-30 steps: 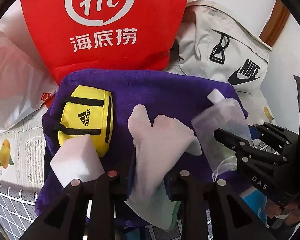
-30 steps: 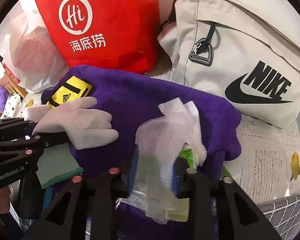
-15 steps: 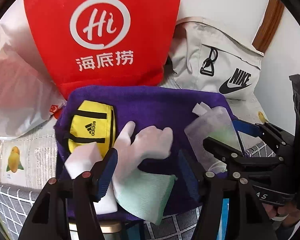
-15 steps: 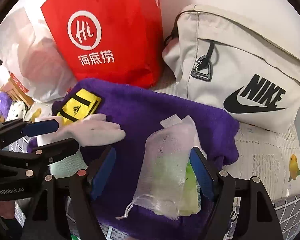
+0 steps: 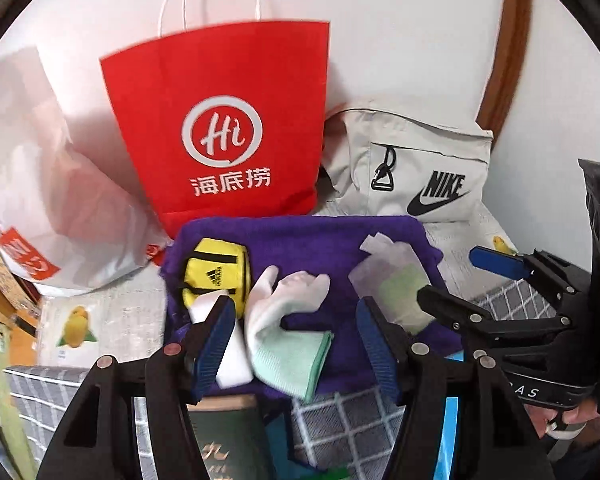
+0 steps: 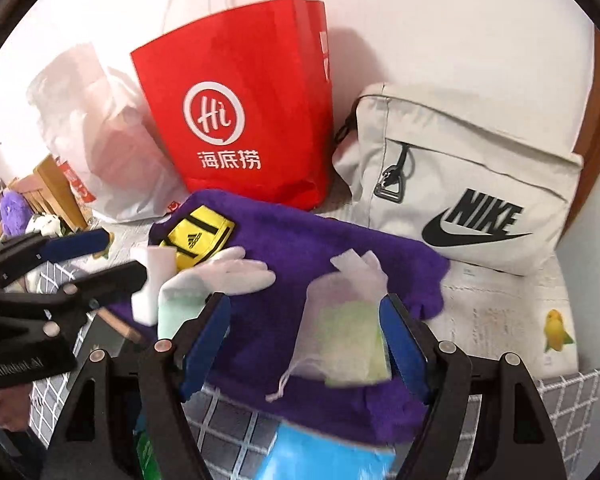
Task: Organize soft objects
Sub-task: 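Withdraw both open tools from the towel back over the checked sheet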
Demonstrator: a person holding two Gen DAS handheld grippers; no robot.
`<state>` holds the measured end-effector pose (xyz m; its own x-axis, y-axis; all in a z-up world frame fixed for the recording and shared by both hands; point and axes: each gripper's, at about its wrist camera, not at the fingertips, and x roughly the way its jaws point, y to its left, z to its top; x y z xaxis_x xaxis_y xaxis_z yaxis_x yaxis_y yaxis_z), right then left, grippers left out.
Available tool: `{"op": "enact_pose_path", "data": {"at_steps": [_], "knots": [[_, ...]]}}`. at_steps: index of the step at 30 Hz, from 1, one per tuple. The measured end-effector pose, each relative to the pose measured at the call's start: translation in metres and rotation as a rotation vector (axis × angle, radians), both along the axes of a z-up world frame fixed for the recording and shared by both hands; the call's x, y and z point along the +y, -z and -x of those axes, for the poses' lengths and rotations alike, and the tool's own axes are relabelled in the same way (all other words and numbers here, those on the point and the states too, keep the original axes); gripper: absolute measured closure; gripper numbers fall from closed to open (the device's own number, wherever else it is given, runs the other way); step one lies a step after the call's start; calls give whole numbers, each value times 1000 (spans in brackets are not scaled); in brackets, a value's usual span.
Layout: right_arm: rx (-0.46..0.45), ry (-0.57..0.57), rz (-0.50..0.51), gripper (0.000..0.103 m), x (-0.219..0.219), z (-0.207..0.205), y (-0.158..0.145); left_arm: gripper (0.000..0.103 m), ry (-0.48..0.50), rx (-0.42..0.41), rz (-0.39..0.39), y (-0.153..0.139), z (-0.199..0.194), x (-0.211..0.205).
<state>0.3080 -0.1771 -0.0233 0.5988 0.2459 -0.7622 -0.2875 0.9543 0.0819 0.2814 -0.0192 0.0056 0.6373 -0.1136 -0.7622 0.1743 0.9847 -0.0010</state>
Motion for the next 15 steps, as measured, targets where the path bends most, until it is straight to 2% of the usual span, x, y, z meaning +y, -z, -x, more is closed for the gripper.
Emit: {"op": "enact_pose_path", "data": {"at_steps": [3,9,15], "knots": [[-5,7,-6,27,-2,19,-4,42,-7,-28,-27,-11,25,6],[-2,-8,-45,27,-3,72,-7,42,-38,-54,-2,-20,84,31],[-2,-44,-51,27,8,128,-7,42,-71,-41,-15,-4,140,50]]}}
